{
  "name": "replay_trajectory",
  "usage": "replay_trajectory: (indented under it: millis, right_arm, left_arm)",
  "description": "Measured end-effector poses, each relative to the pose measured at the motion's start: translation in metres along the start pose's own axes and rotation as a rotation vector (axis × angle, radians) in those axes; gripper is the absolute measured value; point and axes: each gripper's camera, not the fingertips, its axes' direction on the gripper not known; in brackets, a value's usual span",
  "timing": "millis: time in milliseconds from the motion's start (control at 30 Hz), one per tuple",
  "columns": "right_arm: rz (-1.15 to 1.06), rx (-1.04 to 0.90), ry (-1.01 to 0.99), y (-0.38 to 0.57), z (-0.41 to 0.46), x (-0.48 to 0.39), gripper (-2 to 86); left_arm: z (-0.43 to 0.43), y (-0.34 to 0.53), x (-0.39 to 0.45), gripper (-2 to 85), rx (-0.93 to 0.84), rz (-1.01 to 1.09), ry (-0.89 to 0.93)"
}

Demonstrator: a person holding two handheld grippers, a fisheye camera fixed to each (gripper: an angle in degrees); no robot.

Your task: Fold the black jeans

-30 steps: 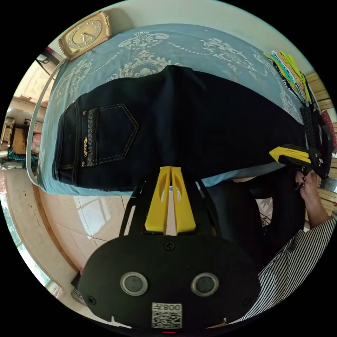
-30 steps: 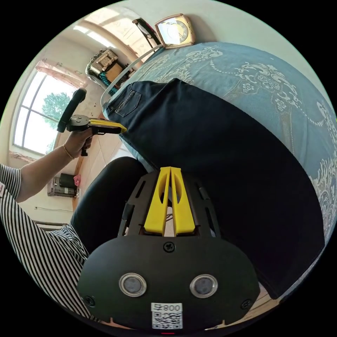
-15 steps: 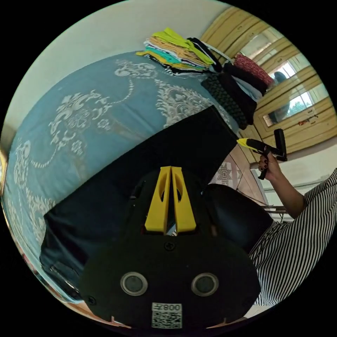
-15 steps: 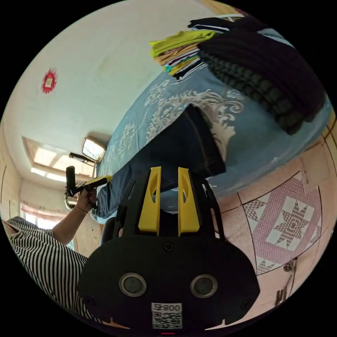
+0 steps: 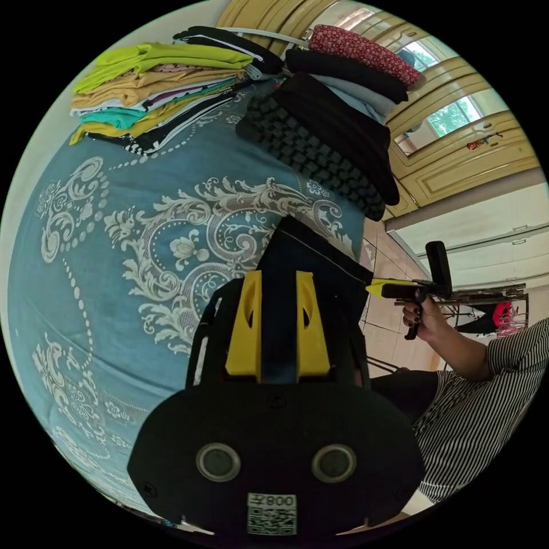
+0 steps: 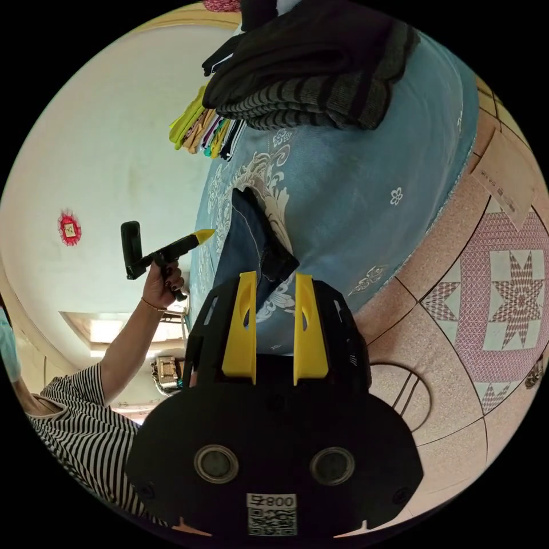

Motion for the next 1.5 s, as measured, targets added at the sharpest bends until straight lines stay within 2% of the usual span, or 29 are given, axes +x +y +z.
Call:
replay_trajectory:
  millis: [367, 633, 800, 1200, 1500]
  right_arm:
    - [0.091, -0.024, -0.116, -0.034, -0.041, 0.062, 9.7]
    - [0.103, -0.051, -0.113, -0.054, -0.055, 0.078, 8.8]
    - [0.088, -0.065, -0.077, -0.059, -0.052, 0.071, 7.5]
    - [-0.059, -0.027, -0.142, -0.040, -0.049, 0.004, 5.9]
    - [-0.291, -0.024, -0.257, 0.001, -0.026, -0.108, 5.9]
  left_arm:
    - [-0.003, -0.129, 0.031, 8.5, -0.175, 0.151, -0.037]
    - [-0.019, -0.151, 0.041, 7.6, -0.209, 0.203, -0.047]
    - [-0.024, -0.150, 0.034, 4.4, -0.233, 0.113, 0.049]
    - [-0.089, -0.073, 0.033, 1.9, -0.026, 0.128, 0.064]
    - [-0.151, 0.045, 0.015, 2.0, 0.172, 0.137, 0.093]
